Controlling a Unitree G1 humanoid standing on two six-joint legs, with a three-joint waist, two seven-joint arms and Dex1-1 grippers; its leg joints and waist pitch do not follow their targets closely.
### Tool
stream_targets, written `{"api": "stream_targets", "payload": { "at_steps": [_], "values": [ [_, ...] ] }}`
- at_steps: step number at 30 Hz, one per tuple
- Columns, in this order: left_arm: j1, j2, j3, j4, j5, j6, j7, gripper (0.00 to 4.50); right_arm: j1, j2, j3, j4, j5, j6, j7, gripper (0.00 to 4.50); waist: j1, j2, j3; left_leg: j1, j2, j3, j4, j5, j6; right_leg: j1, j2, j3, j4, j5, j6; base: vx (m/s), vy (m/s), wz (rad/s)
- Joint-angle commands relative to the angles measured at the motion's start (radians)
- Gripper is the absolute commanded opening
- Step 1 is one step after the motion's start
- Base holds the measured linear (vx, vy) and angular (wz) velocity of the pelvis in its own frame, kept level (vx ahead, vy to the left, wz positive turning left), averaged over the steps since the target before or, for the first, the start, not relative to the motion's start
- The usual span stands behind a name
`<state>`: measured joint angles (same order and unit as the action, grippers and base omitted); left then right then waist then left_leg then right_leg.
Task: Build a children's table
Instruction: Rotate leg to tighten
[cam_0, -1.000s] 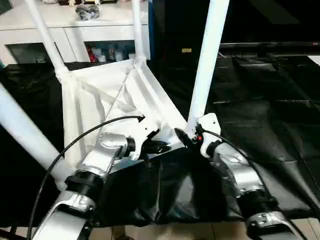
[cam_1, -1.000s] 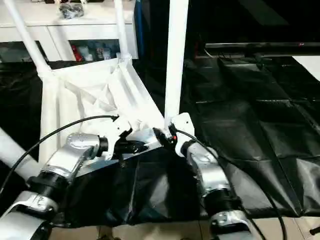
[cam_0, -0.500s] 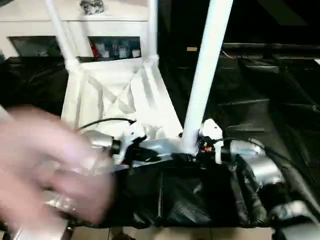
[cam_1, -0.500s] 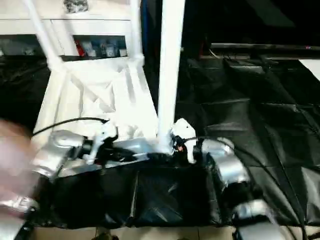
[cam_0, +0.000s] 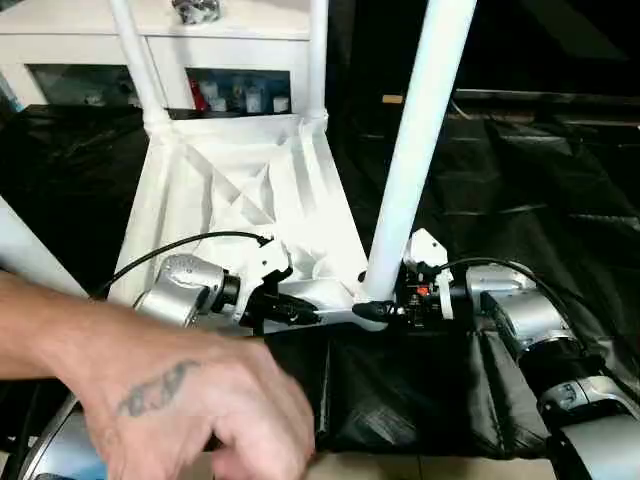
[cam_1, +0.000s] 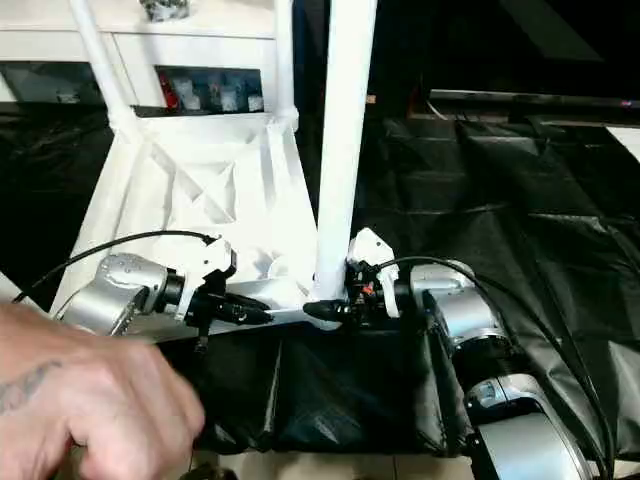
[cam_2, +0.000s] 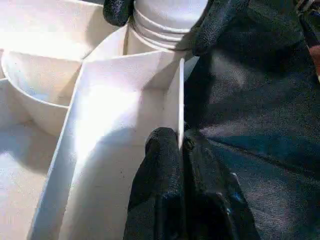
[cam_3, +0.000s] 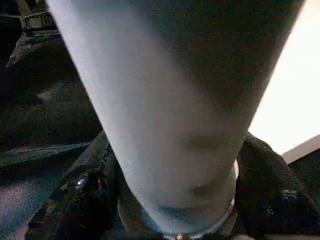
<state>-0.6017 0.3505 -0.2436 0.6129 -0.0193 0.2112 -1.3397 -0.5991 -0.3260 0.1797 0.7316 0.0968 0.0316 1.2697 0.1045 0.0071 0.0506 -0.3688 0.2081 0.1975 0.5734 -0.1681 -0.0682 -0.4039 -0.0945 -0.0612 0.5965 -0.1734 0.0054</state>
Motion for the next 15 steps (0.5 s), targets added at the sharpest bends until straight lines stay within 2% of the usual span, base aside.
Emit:
{"api": "stream_targets", "payload": {
  "at_steps": [1, 2, 3, 4, 6, 7, 8, 9, 10, 11, 12, 14, 15],
  "values": [
    [0.009, -0.040, -0.013, -0.025, -0.035, 0.004, -0.001, 0.00, 0.016, 0.042, 0.011, -0.020, 0.025, 0.013, 0.002, 2.71, 0.004, -0.020, -0.067, 0.012, 0.026, -0.006, -0.058, -0.189, 0.064, 0.049, -0.049, 0.034, -0.053, -0.177, -0.269, 0.000, 0.000, 0.00],
    [0.013, -0.042, -0.012, -0.030, -0.032, 0.006, 0.011, 0.00, 0.022, 0.056, 0.001, -0.026, 0.029, 0.014, -0.027, 2.69, 0.004, -0.027, -0.067, 0.011, 0.026, -0.006, -0.058, -0.188, 0.066, 0.048, -0.049, 0.034, -0.055, -0.186, -0.265, 0.000, 0.000, 0.00],
    [0.016, -0.043, -0.012, -0.035, -0.030, 0.009, 0.020, 0.00, 0.028, 0.065, -0.006, -0.032, 0.032, 0.015, -0.046, 2.69, 0.006, -0.027, -0.065, 0.012, 0.028, -0.006, -0.060, -0.193, 0.062, 0.046, -0.051, 0.034, -0.057, -0.211, -0.255, 0.000, 0.000, 0.00],
    [0.021, -0.043, -0.009, -0.044, -0.030, 0.014, 0.030, 0.00, 0.034, 0.076, -0.013, -0.038, 0.032, 0.022, -0.077, 2.69, 0.010, -0.032, -0.063, 0.013, 0.028, -0.007, -0.062, -0.197, 0.056, 0.045, -0.053, 0.035, -0.057, -0.239, -0.244, 0.000, 0.000, 0.00],
    [0.021, -0.056, 0.007, -0.042, -0.019, 0.028, 0.097, 0.00, 0.058, 0.122, -0.032, -0.044, 0.016, 0.015, -0.206, 2.69, 0.004, -0.033, -0.058, 0.014, 0.027, -0.009, -0.067, -0.231, 0.037, 0.039, -0.054, 0.037, -0.066, -0.309, -0.218, 0.000, 0.000, 0.00],
    [0.017, -0.067, 0.014, -0.033, -0.013, 0.039, 0.134, 0.00, 0.070, 0.143, -0.037, -0.047, 0.009, 0.021, -0.259, 2.69, -0.003, -0.027, -0.056, 0.017, 0.026, -0.013, -0.072, -0.269, 0.017, 0.037, -0.056, 0.036, -0.072, -0.371, -0.201, 0.000, 0.000, 0.00],
    [0.016, -0.070, 0.016, -0.031, -0.011, 0.040, 0.143, 0.00, 0.074, 0.147, -0.037, -0.048, 0.006, 0.020, -0.272, 2.69, -0.007, -0.030, -0.055, 0.016, 0.025, -0.014, -0.073, -0.282, 0.008, 0.038, -0.055, 0.036, -0.076, -0.390, -0.192, 0.000, 0.000, 0.00],
    [0.009, -0.093, 0.026, -0.014, 0.000, 0.052, 0.204, 0.00, 0.098, 0.180, -0.042, -0.055, -0.010, 0.023, -0.357, 2.69, -0.011, -0.023, -0.053, 0.020, 0.025, -0.015, -0.076, -0.308, -0.007, 0.033, -0.053, 0.038, -0.082, -0.412, -0.178, 0.000, 0.000, 0.00],
    [0.006, -0.100, 0.028, -0.008, 0.003, 0.055, 0.220, 0.00, 0.104, 0.188, -0.044, -0.056, -0.015, 0.024, -0.380, 2.68, -0.017, -0.030, -0.052, 0.022, 0.022, -0.017, -0.076, -0.336, -0.009, 0.032, -0.054, 0.036, -0.086, -0.453, -0.165, 0.000, 0.000, 0.00],
    [0.001, -0.120, 0.029, 0.004, 0.010, 0.060, 0.254, 0.00, 0.120, 0.206, -0.046, -0.067, -0.023, 0.031, -0.420, 2.68, -0.016, -0.020, -0.051, 0.022, 0.021, -0.020, -0.077, -0.348, -0.012, 0.032, -0.055, 0.036, -0.088, -0.476, -0.158, 0.000, 0.000, 0.00],
    [-0.005, -0.141, 0.026, 0.015, 0.016, 0.067, 0.282, 0.00, 0.131, 0.227, -0.058, -0.076, -0.023, 0.048, -0.467, 2.68, -0.019, -0.024, -0.048, 0.025, 0.020, -0.020, -0.077, -0.375, -0.014, 0.027, -0.054, 0.036, -0.096, -0.523, -0.141, 0.000, 0.000, 0.00],
    [-0.013, -0.180, 0.022, 0.023, 0.024, 0.079, 0.329, 0.00, 0.152, 0.269, -0.075, -0.106, -0.026, 0.073, -0.549, 2.68, -0.019, -0.024, -0.044, 0.032, 0.017, -0.022, -0.079, -0.401, -0.017, 0.023, -0.054, 0.035, -0.110, -0.595, -0.109, 0.000, 0.000, 0.00],
    [-0.014, -0.198, 0.018, 0.019, 0.023, 0.084, 0.341, 0.00, 0.161, 0.293, -0.083, -0.124, -0.030, 0.085, -0.597, 2.68, -0.021, -0.016, -0.046, 0.033, 0.016, -0.027, -0.080, -0.416, -0.022, 0.024, -0.057, 0.032, -0.113, -0.628, -0.097, 0.000, 0.000, 0.00]
  ]
}}
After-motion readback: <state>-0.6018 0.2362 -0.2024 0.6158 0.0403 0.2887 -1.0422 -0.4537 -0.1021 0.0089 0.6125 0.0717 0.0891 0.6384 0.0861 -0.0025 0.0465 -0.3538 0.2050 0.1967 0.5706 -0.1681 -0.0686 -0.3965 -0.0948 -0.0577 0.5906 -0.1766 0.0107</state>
